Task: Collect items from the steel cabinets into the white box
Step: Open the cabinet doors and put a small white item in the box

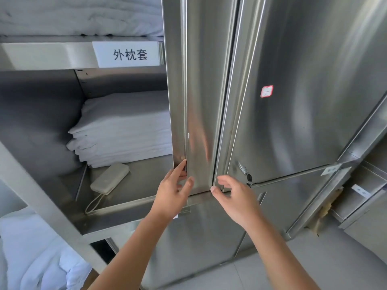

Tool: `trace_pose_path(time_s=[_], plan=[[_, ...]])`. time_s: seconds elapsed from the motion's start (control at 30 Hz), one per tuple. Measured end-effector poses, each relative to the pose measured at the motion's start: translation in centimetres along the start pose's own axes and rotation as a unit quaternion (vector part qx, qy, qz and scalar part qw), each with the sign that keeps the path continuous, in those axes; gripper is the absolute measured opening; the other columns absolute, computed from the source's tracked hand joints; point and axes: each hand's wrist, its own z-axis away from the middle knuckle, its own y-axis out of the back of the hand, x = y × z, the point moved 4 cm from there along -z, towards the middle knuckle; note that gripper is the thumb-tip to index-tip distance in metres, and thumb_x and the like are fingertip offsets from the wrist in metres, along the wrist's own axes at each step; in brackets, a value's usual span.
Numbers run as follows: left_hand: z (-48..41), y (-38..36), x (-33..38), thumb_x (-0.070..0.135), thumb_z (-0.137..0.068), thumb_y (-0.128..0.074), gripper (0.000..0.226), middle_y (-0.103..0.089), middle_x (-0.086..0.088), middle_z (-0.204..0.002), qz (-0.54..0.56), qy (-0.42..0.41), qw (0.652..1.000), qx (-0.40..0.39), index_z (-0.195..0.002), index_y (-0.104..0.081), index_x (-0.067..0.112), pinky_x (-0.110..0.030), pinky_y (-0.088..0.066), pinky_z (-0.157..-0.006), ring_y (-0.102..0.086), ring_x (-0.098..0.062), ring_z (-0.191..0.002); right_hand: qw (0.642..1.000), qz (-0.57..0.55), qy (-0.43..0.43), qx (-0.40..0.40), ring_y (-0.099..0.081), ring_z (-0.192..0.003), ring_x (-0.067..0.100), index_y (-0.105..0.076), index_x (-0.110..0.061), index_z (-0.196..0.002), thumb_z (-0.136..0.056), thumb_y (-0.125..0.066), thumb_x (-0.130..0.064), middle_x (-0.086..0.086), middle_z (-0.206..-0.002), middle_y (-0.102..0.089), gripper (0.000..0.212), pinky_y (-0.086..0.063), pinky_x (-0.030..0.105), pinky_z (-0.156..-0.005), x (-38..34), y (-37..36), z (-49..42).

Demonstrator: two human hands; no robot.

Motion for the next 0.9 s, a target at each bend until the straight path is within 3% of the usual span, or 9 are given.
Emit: trace_pose_path(time_s=[0.13, 0.23, 0.43, 0.57, 0.9], plan=[[-0.5, -1.2, 0.2, 0.032, -0.096, -0.059, 0.052, -0.060, 0.010, -0.116, -0.003, 0.002, 1.000, -0.006, -0.146, -0.044, 0.029, -0.006, -0.044, -0.082, -0.058, -0.001, -0.109, 1.000, -0.009, 0.003, -0.005, -0.062, -0.120, 0.007, -0.061, -0.035, -0.127, -0.078, -0.046, -0.070, -0.016, -0.129, -0.067, 0.062, -0.051, 0.037, -0.099, 0.6, 0.7, -0.3], [-0.4, -2.1, 0.3, 0.035, -0.096, -0.058, 0.053, -0.057, 0.018, -0.113, -0.021, -0.006, 1.000, -0.018, -0.146, -0.043, 0.030, -0.023, -0.051, -0.089, -0.057, 0.000, -0.109, 1.000, -0.009, 0.009, -0.017, -0.060, -0.123, 0.006, -0.060, -0.034, -0.131, -0.086, -0.054, -0.062, -0.016, -0.131, -0.066, 0.053, -0.050, 0.036, -0.101, 0.8, 1.0, -0.6], [0.1, -1.7, 0.4, 0.054, -0.091, -0.050, 0.050, -0.065, 0.014, -0.113, -0.044, 0.009, 0.999, -0.010, -0.133, -0.055, 0.028, -0.035, -0.052, -0.092, -0.060, -0.002, -0.109, 0.999, -0.002, 0.032, -0.028, -0.057, -0.126, 0.003, -0.060, -0.033, -0.132, -0.092, -0.058, -0.054, -0.017, -0.133, -0.065, 0.046, -0.046, 0.029, -0.101, 0.9, 1.6, -1.1], [1.8, 1.1, -0.8, 0.052, -0.094, -0.049, 0.039, -0.067, 0.015, -0.114, -0.128, 0.033, 0.991, 0.014, -0.122, -0.063, 0.029, -0.030, -0.048, -0.091, -0.061, -0.004, -0.108, 0.997, -0.017, 0.062, -0.046, -0.056, -0.128, 0.003, -0.060, -0.032, -0.134, -0.092, -0.060, -0.052, -0.018, -0.133, -0.065, 0.046, -0.045, 0.028, -0.102, -0.3, 0.7, -1.3], [7.6, 11.2, -3.3, 0.051, -0.097, -0.048, 0.041, -0.066, 0.007, -0.123, -0.288, 0.150, 0.942, 0.083, -0.128, -0.059, 0.028, -0.028, -0.046, -0.083, -0.061, -0.018, -0.110, 0.974, -0.024, 0.169, -0.150, -0.056, -0.130, 0.007, -0.057, -0.032, -0.140, -0.094, -0.057, -0.054, -0.018, -0.137, -0.062, 0.051, -0.044, 0.030, -0.105, -7.2, -5.9, -0.8]])
